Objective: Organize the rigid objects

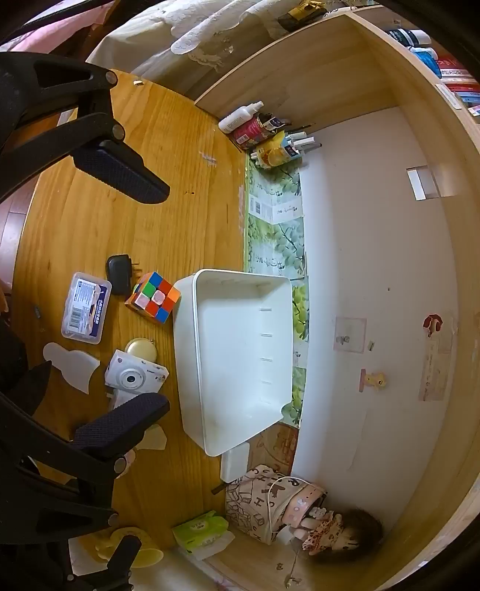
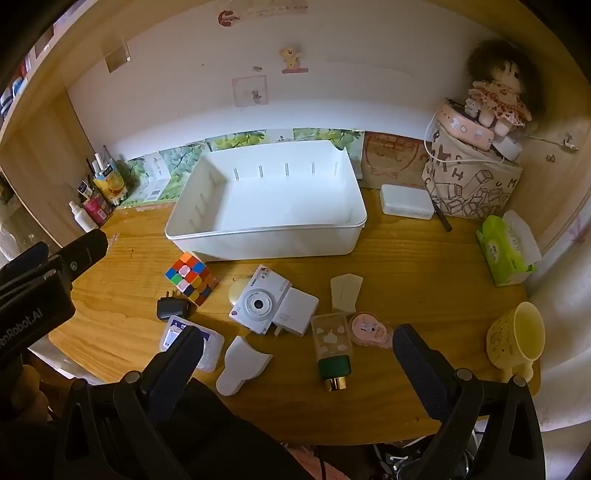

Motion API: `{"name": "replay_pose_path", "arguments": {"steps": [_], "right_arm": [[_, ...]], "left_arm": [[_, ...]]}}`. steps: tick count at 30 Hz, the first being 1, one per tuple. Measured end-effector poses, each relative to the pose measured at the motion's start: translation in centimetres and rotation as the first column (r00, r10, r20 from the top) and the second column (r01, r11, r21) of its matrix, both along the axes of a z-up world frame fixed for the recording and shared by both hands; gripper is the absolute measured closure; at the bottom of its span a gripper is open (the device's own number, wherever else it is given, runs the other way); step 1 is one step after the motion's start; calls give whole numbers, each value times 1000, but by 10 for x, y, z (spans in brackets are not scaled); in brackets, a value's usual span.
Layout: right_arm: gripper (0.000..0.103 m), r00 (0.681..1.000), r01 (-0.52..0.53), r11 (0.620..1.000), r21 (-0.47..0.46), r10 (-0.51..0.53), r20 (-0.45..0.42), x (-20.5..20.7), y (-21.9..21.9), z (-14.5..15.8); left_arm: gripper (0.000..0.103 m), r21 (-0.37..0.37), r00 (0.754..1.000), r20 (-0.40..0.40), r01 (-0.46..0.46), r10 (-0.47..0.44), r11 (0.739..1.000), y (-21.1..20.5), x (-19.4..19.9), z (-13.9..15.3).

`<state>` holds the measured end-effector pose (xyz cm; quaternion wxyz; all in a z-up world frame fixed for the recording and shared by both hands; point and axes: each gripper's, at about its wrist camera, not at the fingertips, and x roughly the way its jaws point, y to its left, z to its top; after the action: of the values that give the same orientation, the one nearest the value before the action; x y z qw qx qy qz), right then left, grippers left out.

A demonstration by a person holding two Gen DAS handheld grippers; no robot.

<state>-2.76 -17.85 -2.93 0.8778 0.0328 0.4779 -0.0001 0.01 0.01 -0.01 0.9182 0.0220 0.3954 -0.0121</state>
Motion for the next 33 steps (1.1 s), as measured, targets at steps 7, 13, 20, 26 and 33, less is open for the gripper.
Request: {"name": "replay_pose_path", "arguments": {"steps": [7, 13, 20, 26, 33], "right_arm": [[3, 1000, 4, 1000, -7, -4, -4, 2, 7, 0], [3, 1000, 17, 1000, -9, -17, -10, 8, 16, -2], [3, 999, 35, 999, -22, -35, -14, 9, 31, -4], [3, 998, 50, 998, -24, -51, -24, 12, 46, -9], [3, 993, 107, 994, -15, -108, -39, 10, 61, -15]], "left_arm": [[1, -8, 1000, 3, 10, -10, 1000, 1, 2, -1], [1, -18, 1000, -4, 29, -29, 999, 8, 7, -2], [1, -45, 998, -17, 52, -53, 998, 26, 18, -5], [1, -60, 996, -19, 81, -82, 995, 38, 24, -8], [1, -64, 990, -28, 134, -136, 989, 50, 29, -11]]}}
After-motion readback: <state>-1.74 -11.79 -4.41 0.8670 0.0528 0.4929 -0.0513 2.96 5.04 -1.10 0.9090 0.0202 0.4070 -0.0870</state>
